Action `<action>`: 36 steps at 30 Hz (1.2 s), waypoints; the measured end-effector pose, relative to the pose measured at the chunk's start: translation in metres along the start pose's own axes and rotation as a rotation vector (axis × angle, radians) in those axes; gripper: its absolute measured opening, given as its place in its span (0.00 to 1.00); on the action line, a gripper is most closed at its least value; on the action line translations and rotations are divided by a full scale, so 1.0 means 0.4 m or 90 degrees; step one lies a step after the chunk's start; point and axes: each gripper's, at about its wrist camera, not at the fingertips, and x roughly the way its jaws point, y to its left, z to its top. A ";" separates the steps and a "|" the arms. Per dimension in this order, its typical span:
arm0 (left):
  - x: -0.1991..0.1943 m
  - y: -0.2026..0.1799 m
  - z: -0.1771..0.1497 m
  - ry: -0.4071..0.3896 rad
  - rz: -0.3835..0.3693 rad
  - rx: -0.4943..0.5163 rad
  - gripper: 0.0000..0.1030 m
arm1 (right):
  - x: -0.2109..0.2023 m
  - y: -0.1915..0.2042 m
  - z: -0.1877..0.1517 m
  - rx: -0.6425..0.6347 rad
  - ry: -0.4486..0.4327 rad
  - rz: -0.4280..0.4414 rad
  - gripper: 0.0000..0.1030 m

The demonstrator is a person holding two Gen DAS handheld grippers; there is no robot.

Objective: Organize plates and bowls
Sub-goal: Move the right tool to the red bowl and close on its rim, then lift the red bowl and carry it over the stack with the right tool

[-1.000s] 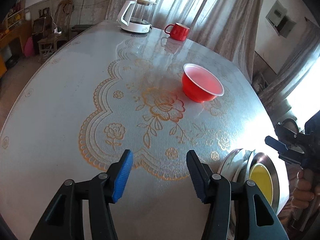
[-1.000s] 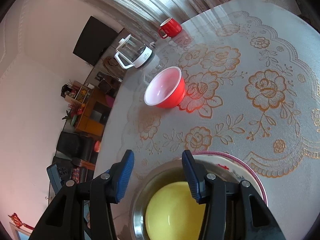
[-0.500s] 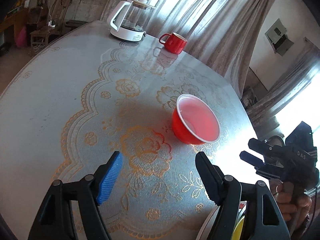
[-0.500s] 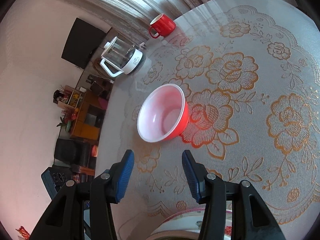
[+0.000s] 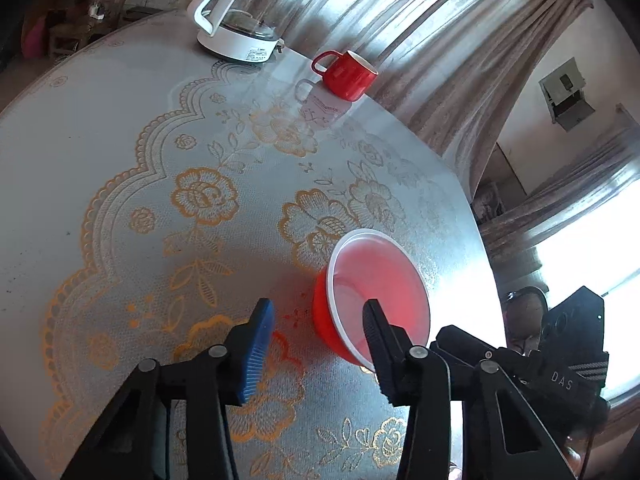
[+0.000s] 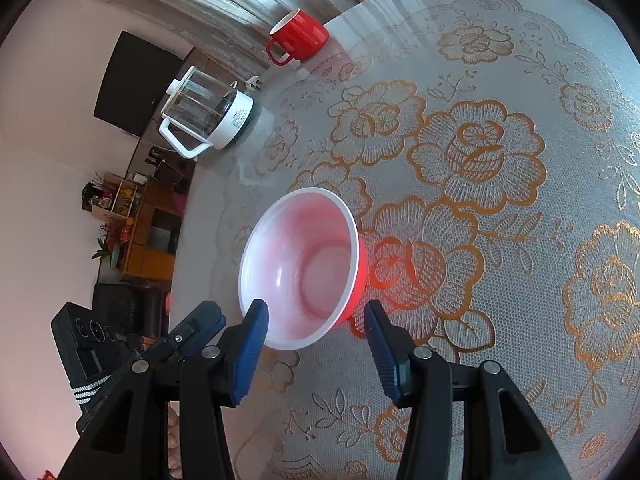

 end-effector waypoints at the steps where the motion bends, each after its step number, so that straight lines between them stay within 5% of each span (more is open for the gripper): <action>1: 0.012 0.002 0.005 0.006 0.000 -0.006 0.37 | 0.003 -0.003 0.004 0.001 -0.002 -0.004 0.49; 11: 0.047 -0.013 0.001 0.026 -0.005 -0.001 0.20 | 0.054 0.012 0.021 -0.050 0.004 -0.048 0.13; 36: -0.165 -0.062 -0.170 -0.018 -0.036 0.067 0.20 | -0.060 0.035 -0.122 -0.061 -0.019 0.005 0.13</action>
